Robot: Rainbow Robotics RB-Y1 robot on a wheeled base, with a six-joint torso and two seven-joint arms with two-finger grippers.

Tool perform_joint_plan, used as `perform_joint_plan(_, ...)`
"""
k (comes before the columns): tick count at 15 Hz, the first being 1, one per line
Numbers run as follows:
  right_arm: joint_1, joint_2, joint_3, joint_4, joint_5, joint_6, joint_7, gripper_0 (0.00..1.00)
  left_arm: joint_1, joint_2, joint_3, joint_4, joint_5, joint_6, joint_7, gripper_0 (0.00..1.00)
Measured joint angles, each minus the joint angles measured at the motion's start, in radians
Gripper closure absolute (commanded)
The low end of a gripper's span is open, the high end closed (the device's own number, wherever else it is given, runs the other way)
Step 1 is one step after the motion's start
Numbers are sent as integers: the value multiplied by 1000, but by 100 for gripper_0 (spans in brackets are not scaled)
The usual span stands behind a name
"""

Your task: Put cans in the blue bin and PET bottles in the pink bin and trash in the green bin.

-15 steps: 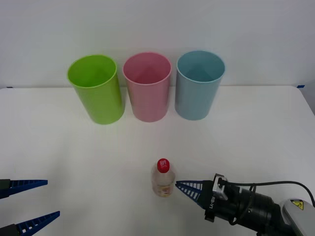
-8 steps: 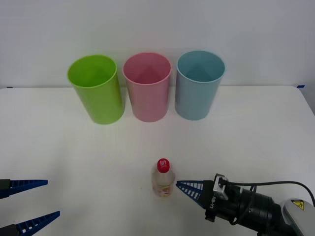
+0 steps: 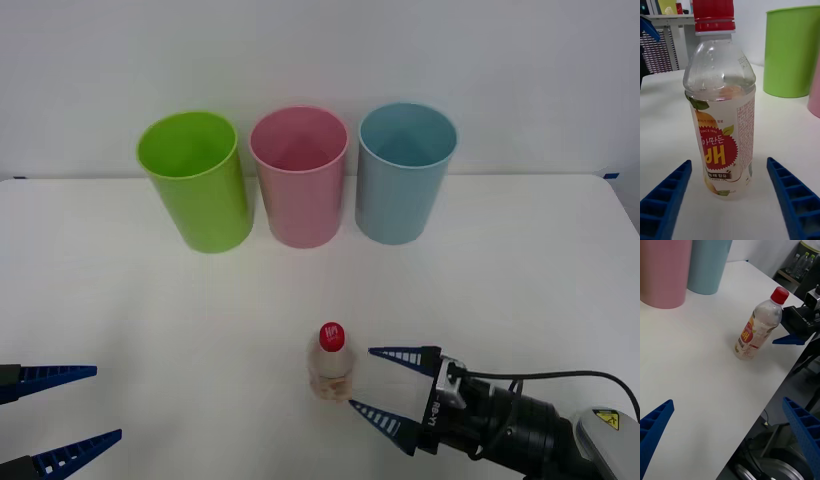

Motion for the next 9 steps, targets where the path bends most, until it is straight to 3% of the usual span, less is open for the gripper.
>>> perform_joint_plan(9, 0, 0, -3, 1, -8, -11, 4, 0, 0, 0, 0, 0, 0, 0, 0, 0)
